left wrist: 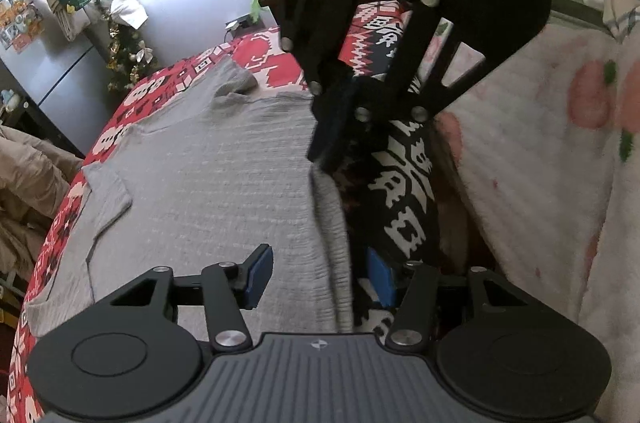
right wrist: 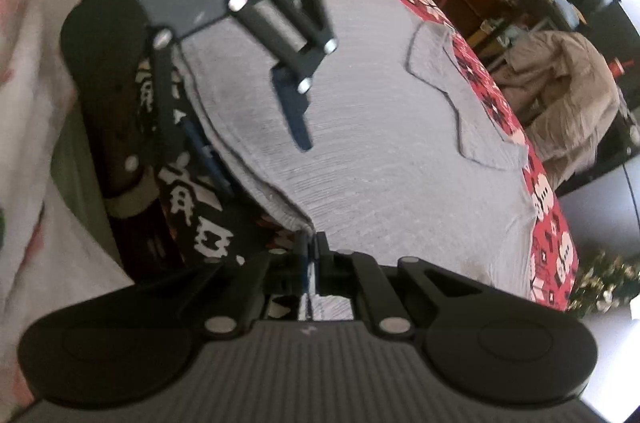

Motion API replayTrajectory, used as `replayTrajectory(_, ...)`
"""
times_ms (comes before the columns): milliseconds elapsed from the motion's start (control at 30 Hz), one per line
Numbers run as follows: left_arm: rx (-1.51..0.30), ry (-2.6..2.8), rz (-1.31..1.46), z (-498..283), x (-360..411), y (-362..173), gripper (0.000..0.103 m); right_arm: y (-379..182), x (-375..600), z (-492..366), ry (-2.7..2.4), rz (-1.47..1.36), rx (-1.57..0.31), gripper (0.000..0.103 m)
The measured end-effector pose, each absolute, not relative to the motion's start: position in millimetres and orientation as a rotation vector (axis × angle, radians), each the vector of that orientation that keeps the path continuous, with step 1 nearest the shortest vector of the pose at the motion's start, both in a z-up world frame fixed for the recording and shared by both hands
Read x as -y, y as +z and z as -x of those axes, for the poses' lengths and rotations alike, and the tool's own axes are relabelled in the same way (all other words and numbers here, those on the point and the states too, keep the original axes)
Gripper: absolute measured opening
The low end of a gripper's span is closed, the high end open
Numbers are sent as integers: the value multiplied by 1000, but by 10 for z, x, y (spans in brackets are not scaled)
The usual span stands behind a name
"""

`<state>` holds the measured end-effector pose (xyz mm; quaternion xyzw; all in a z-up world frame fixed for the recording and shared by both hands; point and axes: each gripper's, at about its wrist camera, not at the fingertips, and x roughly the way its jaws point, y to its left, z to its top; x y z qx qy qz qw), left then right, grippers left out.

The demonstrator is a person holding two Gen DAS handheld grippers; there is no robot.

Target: Fold clothes

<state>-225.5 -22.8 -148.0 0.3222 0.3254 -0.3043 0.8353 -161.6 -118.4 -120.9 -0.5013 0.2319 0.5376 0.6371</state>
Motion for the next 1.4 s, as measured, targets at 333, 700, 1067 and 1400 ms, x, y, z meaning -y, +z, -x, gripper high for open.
replayTrajectory(333,-694,-600,-592,2191,114,-1382,6,-1275,1268,1819,1242,1157,-503,34)
replayTrajectory(700,-714,-575,-526,2163,40,-1340,6,-1549,1271,1941,1108,1324,-415,33)
replayTrajectory(1067,-725,-548,-565,2283,69,-1473,26,-1648,1538,1824,1001,1321,-455,20)
replayTrajectory(1400,-708,-492,-646,2536,38,-1532,32,-1470,1538,1671,998,1273,-453,6)
